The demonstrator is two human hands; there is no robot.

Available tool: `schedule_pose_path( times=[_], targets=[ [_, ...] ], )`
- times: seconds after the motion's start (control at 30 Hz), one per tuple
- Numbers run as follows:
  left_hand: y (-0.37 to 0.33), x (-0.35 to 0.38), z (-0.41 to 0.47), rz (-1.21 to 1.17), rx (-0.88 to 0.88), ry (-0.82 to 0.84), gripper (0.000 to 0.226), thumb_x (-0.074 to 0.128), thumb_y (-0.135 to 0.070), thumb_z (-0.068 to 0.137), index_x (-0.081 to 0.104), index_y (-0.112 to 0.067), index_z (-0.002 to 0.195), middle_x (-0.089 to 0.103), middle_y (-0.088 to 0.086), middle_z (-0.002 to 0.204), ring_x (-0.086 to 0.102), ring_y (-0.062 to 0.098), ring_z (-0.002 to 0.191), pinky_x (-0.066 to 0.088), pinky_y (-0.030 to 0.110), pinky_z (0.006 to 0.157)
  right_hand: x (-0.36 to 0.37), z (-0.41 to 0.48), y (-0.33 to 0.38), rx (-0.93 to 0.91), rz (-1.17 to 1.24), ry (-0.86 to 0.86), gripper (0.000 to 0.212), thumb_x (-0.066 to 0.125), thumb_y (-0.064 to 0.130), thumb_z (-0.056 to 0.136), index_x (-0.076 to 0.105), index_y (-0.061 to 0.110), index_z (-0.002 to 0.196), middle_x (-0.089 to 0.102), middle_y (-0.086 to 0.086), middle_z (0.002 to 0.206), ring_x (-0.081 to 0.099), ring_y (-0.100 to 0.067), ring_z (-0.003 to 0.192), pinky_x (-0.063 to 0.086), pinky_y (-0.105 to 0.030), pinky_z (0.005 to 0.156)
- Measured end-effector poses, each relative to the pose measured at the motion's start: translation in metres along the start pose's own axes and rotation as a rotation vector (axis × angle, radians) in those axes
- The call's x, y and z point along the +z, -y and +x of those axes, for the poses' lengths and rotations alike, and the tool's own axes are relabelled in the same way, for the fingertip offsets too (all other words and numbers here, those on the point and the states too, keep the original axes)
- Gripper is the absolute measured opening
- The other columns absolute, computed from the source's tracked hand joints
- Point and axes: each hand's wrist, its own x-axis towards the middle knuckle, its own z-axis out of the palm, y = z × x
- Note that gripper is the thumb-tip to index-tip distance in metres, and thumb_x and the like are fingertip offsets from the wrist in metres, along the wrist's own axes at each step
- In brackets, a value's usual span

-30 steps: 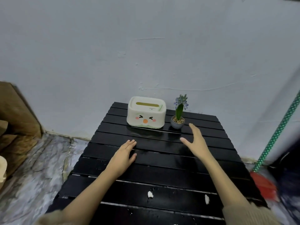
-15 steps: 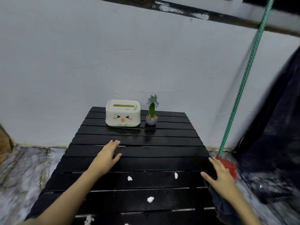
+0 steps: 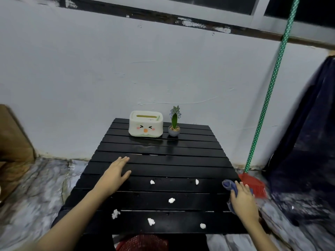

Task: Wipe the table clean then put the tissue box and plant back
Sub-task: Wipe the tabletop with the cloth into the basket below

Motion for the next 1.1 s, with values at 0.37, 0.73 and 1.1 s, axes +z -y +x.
schedule_pose_path(
  times=[0.37,0.73,1.1],
  targets=[
    [0.037,-0.018,-0.072,0.019,-0.07,-0.036,0.051,0.049,-0.021,0.091,0.031,-0.014,0.138,0.033,0.006,0.149,0.018,0.018,0.142,0.02,0.034,0.116,0.048,-0.036,0.147,-0.465,0.072,0.232,0.043,0.039,0.015,0.094,0.033,0.01,0.136,0.03,-0.011,0.15,0.02,-0.023,0.14,0.013,-0.037,0.115],
    [0.075,-0.015,-0.106,-0.085,-0.205,-0.179,0.042,0.047,-0.009,0.09,0.042,-0.009,0.132,0.044,0.013,0.141,0.028,0.024,0.139,0.028,0.04,0.113,0.019,-0.089,0.172,-0.695,0.358,0.493,0.041,0.044,0.015,0.094,0.038,0.013,0.135,0.038,-0.005,0.145,0.024,-0.017,0.139,0.02,-0.019,0.106],
    [0.089,-0.01,-0.092,0.029,-0.129,-0.131,0.04,0.046,-0.007,0.09,0.046,-0.009,0.129,0.044,0.011,0.143,0.031,0.024,0.137,0.027,0.042,0.115,-0.027,-0.044,0.057,-0.304,0.155,0.282,0.041,0.048,0.007,0.091,0.041,0.004,0.131,0.038,-0.021,0.143,0.026,-0.031,0.138,0.028,-0.039,0.109]
  ],
)
